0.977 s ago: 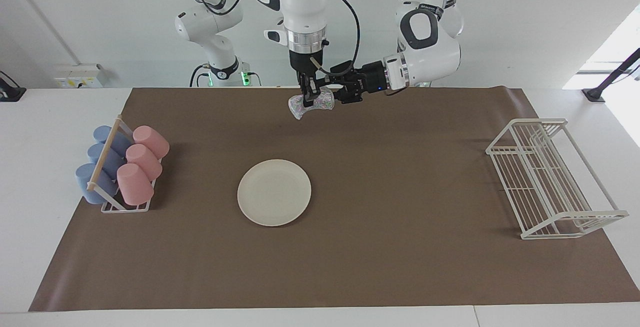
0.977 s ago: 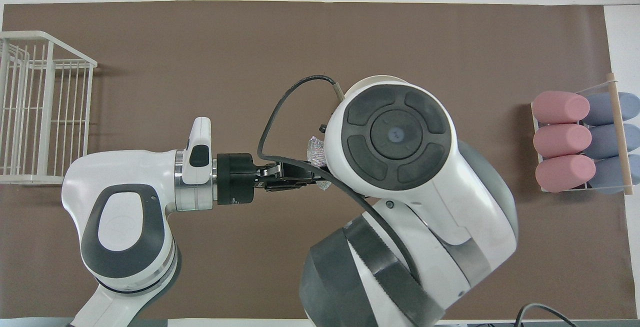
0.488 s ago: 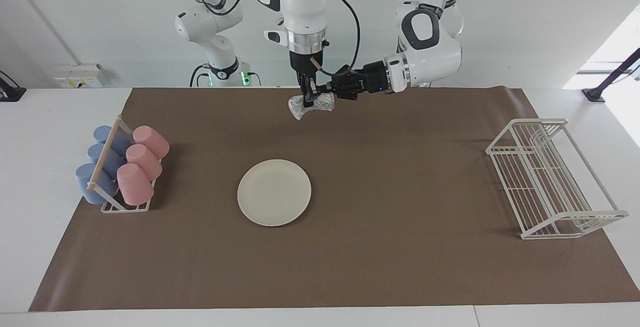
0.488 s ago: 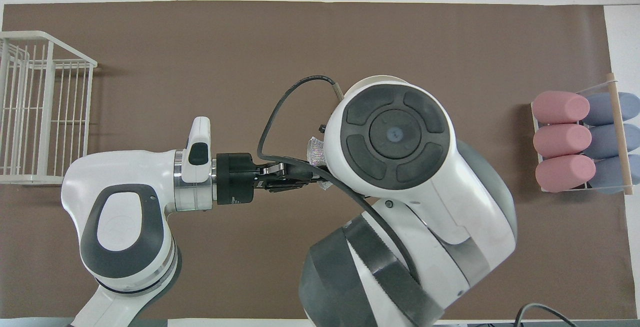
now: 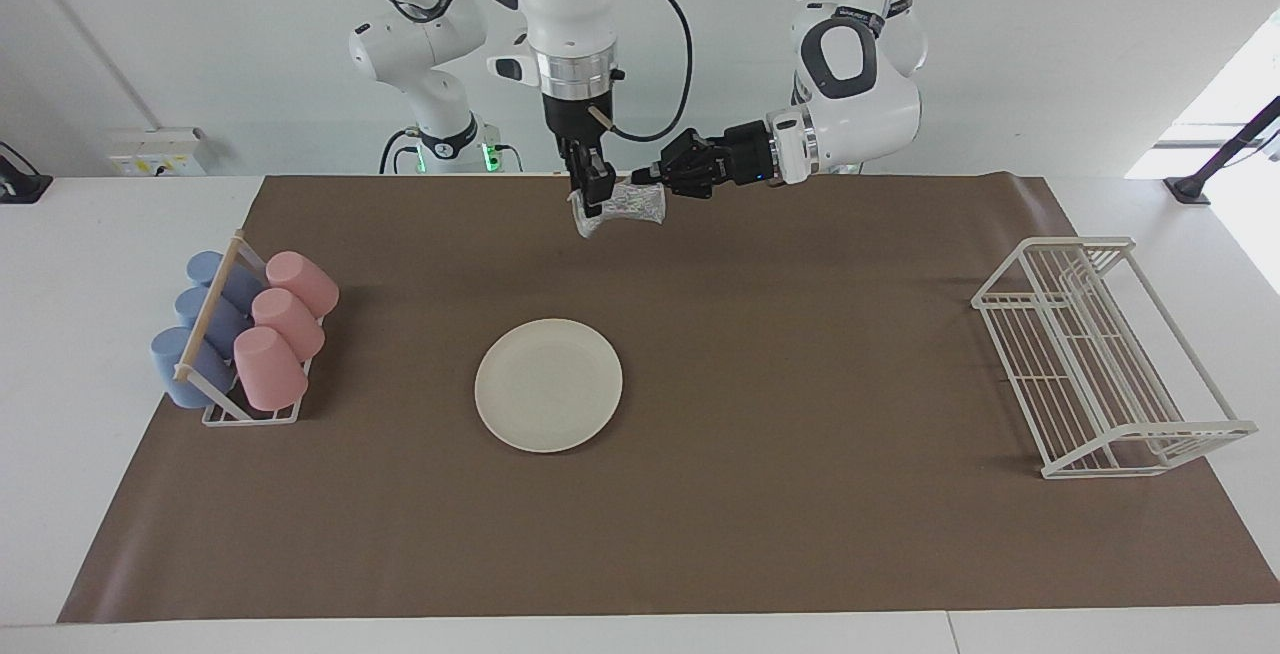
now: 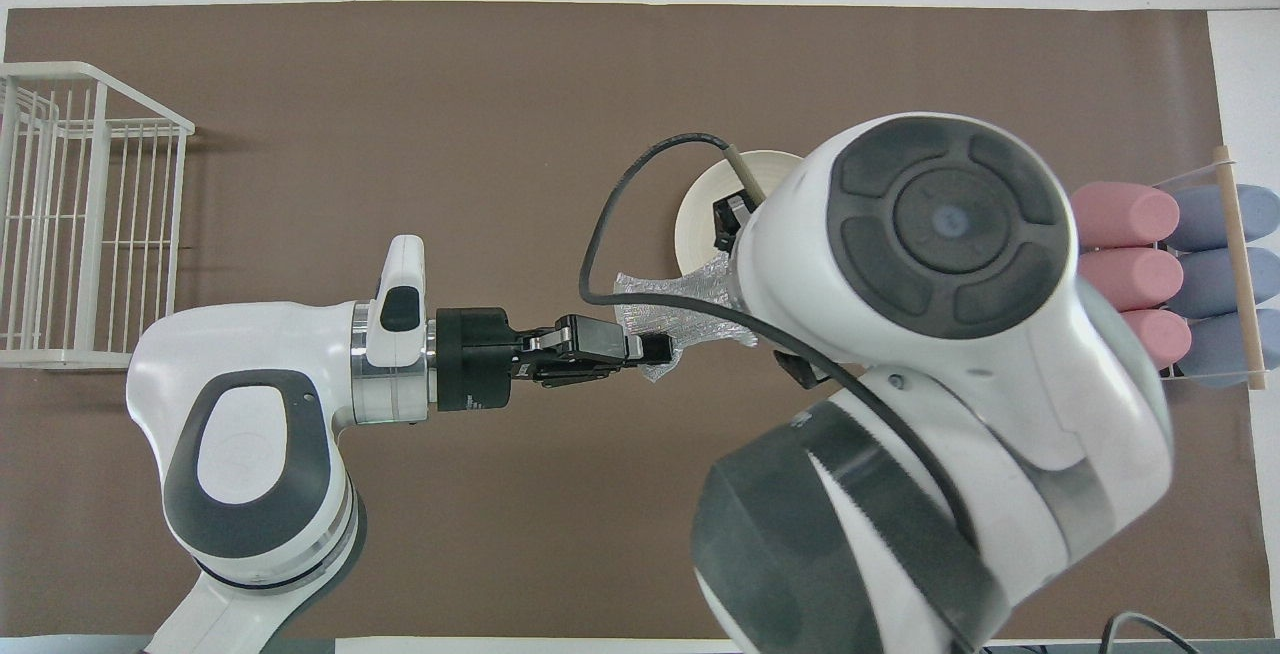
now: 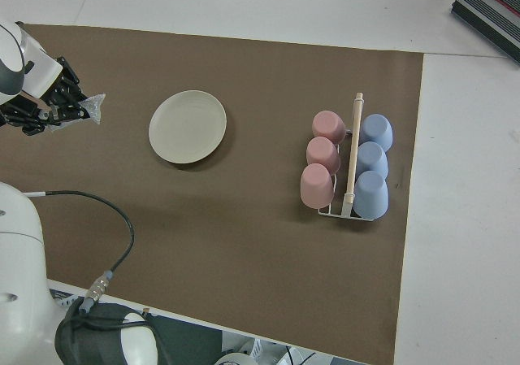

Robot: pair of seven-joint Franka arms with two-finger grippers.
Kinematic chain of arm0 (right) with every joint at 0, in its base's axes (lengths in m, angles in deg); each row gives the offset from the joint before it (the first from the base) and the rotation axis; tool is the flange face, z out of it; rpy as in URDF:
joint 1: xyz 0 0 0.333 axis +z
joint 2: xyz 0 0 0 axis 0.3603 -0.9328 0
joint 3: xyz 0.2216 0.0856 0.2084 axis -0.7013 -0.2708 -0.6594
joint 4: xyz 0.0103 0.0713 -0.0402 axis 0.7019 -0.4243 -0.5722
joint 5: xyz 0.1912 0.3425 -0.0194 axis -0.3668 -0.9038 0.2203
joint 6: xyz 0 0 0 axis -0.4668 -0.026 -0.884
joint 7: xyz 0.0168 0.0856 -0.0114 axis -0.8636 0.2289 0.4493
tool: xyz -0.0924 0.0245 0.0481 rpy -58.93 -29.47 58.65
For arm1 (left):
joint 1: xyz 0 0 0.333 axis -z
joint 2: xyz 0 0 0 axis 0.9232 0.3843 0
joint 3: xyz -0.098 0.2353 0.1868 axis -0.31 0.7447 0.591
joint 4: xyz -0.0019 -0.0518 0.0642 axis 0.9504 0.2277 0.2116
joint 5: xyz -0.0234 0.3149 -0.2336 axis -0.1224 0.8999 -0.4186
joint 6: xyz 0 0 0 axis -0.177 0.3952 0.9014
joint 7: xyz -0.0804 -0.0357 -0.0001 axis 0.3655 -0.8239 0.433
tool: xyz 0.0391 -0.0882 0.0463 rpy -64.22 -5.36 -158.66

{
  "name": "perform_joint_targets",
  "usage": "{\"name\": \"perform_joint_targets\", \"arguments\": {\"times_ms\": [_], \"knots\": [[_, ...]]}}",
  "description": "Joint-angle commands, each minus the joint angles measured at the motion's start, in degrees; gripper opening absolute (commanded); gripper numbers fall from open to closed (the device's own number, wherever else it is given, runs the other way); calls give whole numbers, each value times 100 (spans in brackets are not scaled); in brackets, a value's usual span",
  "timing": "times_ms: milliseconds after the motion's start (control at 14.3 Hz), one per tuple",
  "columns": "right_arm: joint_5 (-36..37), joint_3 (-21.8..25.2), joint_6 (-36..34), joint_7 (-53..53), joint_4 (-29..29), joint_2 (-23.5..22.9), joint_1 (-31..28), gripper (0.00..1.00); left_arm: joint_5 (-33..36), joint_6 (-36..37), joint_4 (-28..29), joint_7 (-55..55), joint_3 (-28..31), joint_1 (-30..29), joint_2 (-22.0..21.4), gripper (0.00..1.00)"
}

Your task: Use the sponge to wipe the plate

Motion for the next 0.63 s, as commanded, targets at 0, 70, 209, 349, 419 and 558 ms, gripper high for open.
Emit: {"name": "perform_joint_targets", "arguments": {"times_ms": [0, 70, 209, 349, 419, 558], "knots": [[56, 0, -228, -1352, -218, 246, -428, 100, 21, -34, 280, -50, 82, 5, -226, 0], [56, 0, -289, -1905, -218, 264, -621, 100, 91, -69, 316, -50, 82, -22, -235, 0], [56, 0, -325, -3012, -209, 299, -1016, 100, 572, -95, 325, -111, 82, -39, -226, 0], [56, 0, -421, -4408, -183, 299, -1508, 100, 1029, -95, 307, -357, 91, -223, -182, 0], [56, 8, -422, -5025, -183, 299, -1728, 100, 1432, -69, 272, -471, 91, -285, -156, 0], [56, 8, -422, -6299, -192, 291, -2141, 100, 2040, -34, 167, -813, 82, -504, -130, 0]]}}
